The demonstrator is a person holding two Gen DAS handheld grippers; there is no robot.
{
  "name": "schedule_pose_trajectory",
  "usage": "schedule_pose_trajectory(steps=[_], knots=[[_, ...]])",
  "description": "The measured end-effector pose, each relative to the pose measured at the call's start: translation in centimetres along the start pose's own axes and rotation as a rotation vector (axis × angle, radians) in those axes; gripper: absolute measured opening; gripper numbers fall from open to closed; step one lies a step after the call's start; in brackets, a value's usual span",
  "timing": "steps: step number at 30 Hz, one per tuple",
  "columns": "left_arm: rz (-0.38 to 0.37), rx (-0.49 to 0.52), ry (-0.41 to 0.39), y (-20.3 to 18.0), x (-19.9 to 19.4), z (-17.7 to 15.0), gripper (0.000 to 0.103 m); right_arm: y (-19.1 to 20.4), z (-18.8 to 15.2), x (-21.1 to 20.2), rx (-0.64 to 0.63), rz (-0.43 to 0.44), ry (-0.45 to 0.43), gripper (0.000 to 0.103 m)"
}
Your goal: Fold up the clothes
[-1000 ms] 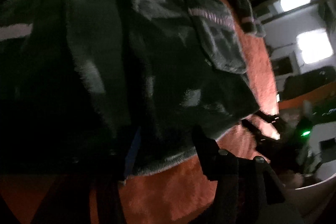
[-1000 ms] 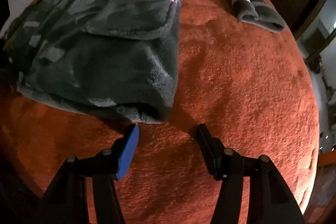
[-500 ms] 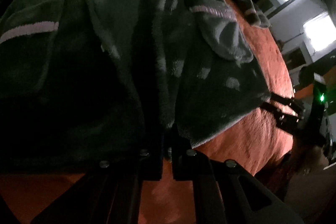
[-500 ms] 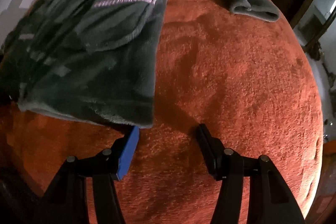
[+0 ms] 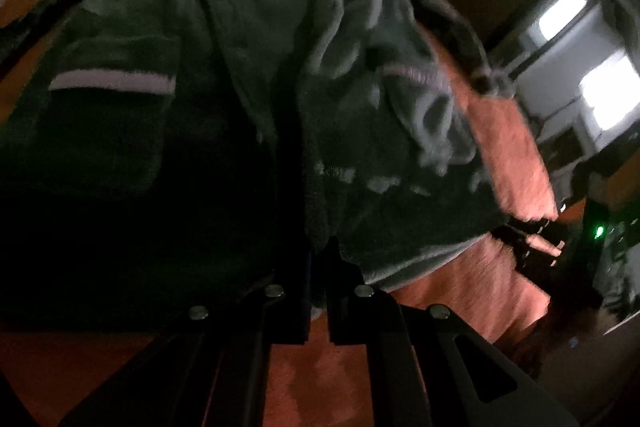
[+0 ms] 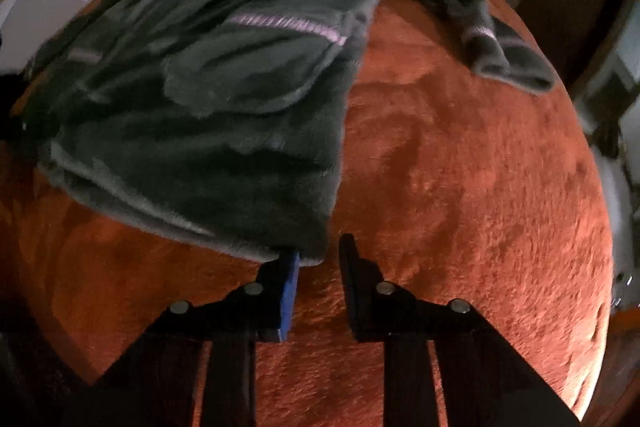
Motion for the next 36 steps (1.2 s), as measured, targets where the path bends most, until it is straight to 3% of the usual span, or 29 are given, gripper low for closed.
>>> schedule_pose_trajectory(steps=[3, 8, 16, 18, 19, 22, 27, 29, 30, 31, 32, 33, 34, 36], knots=[[0.001, -0.018, 0.009, 0.4, 0.2, -0.2, 0.005, 0.1, -0.8, 0.8, -0.012, -0.01, 0.039, 0.027], [0.002, -0.047, 0.024, 1.2, 0.4, -0.5, 0.005, -0.7, -0.4, 0.4, 0.053, 0.015, 0.016, 0.027], [-0.028, -0.114, 0.059, 1.6, 1.1, -0.7, 0.006, -0.7, 0.5, 0.1, 0.034, 0.006, -0.009, 0.027], [-0.043, -0.135, 0.07, 1.5, 1.3, -0.7, 0.006, -0.7, 1.0, 0.3, 0.016, 0.003, -0.025, 0.021], [-0.051, -0.145, 0.076, 1.4, 1.4, -0.7, 0.006, -0.8, 0.8, 0.4, 0.025, 0.008, -0.019, 0.006], [-0.089, -0.181, 0.096, 1.2, 1.5, -0.6, 0.006, -1.5, 0.0, 0.8, 0.095, 0.038, 0.012, 0.006], [-0.069, -0.219, 0.131, 2.3, 2.2, -1.3, 0.008, -2.5, -0.9, 1.6, 0.176, 0.118, 0.065, 0.007], [-0.056, -0.186, 0.131, 2.0, 2.0, -1.6, 0.009, -2.7, -1.1, 2.2, 0.209, 0.162, 0.087, 0.011], [-0.077, -0.18, 0.14, 1.7, 1.6, -1.6, 0.014, -3.0, -1.0, 2.1, 0.225, 0.189, 0.09, 0.014], [-0.099, -0.174, 0.147, 1.4, 1.0, -1.5, 0.018, -3.4, -0.9, 1.8, 0.245, 0.223, 0.084, 0.023], [-0.132, -0.174, 0.143, 1.2, 0.2, -1.5, 0.029, -3.8, -0.8, 1.3, 0.265, 0.247, 0.07, 0.04], [-0.142, -0.161, 0.127, 1.1, -0.7, -1.4, 0.038, -4.2, -0.8, 0.8, 0.286, 0.259, 0.053, 0.047], [-0.151, -0.147, 0.111, 1.0, -1.7, -1.3, 0.039, -4.8, -0.9, 0.2, 0.309, 0.269, 0.038, 0.054], [-0.144, -0.089, 0.074, 0.8, -3.6, -0.8, 0.039, -5.7, -1.1, -0.9, 0.341, 0.291, 0.01, 0.054]])
Point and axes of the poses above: each gripper's, at about its wrist camera, not at the fingertips, and x roughly the way its jaws point, y to its left, z to its top, the point moved 6 cm from there along x, roughly the way its jaws point, and after that the axes turned 15 degrees about -x, right-handed, at the moved point
